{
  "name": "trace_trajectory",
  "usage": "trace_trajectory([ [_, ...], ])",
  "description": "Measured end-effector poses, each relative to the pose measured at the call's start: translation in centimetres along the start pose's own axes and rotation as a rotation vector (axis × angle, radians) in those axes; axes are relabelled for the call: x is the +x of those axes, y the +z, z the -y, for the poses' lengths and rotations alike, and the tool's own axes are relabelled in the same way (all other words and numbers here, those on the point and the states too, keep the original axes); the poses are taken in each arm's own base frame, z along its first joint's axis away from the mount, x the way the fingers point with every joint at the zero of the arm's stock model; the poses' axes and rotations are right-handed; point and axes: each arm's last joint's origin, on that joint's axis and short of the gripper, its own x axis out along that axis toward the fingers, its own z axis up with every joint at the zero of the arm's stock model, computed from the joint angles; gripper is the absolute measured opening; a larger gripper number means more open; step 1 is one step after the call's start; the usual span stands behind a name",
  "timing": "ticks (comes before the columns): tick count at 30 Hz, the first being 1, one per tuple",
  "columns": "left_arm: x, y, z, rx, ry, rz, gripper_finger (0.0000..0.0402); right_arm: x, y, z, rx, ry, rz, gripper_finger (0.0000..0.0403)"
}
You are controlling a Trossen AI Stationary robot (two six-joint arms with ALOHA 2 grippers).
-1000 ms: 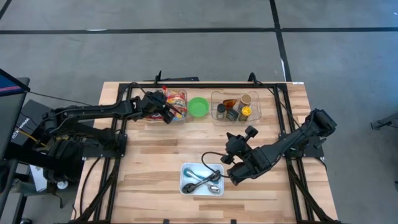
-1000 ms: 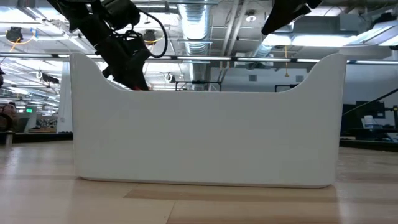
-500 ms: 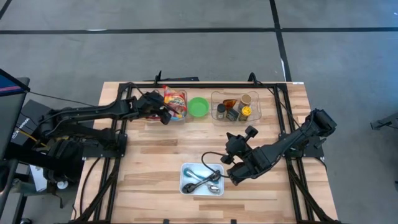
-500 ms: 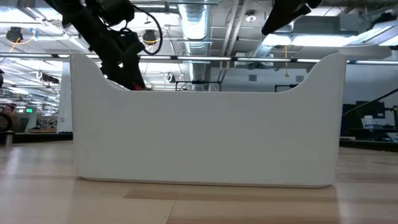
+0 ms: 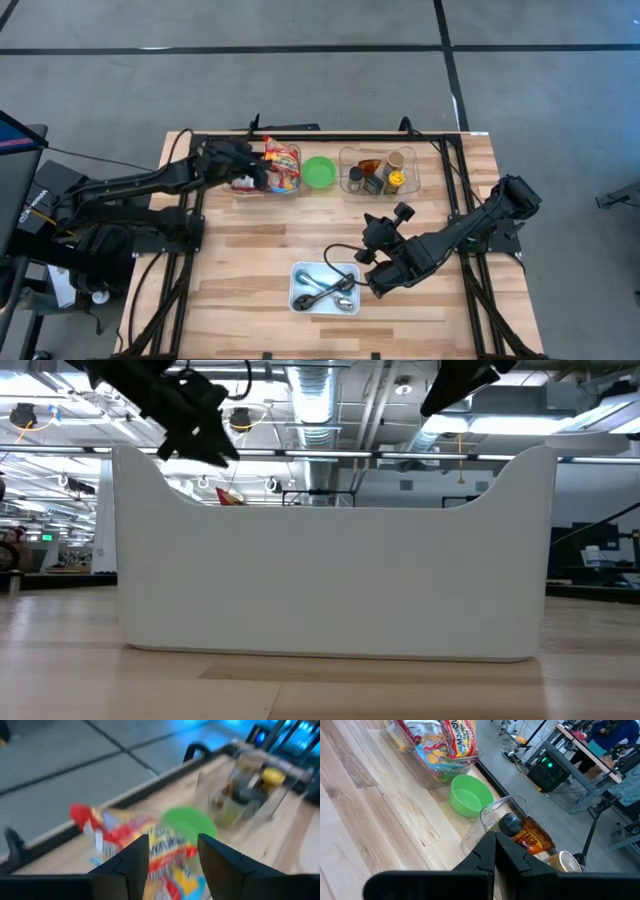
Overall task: Pick & Place Food Item
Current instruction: Put the orange noodle pack into the left transparent bin
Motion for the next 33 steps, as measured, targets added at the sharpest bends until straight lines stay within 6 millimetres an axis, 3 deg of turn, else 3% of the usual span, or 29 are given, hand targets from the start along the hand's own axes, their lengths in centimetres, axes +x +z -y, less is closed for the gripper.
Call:
trace_trajectory([
  [6, 0.9, 1.6, 0.8, 0.039, -0.039, 0.172, 0.0131, 0.1, 0.0, 0.0, -0.001, -0.004, 0.0, 0.0001],
  [13, 4.5, 1.8, 1.3, 0.129, -0.011, 0.243, 0.0076, 0.4, 0.1, 0.1, -0.001, -0.011, -0.003, 0.0001],
  [21, 7.9, -0.5, -0.5, 0.115, 0.106, 0.045, 0.0012, 0.3, 0.1, 0.1, -0.006, -0.01, -0.003, 0.0001],
  [33, 7.9, -2.5, -1.1, 0.053, 0.127, -0.17, 0.0001, 0.3, 0.1, 0.1, -0.003, -0.005, -0.009, 0.0001],
])
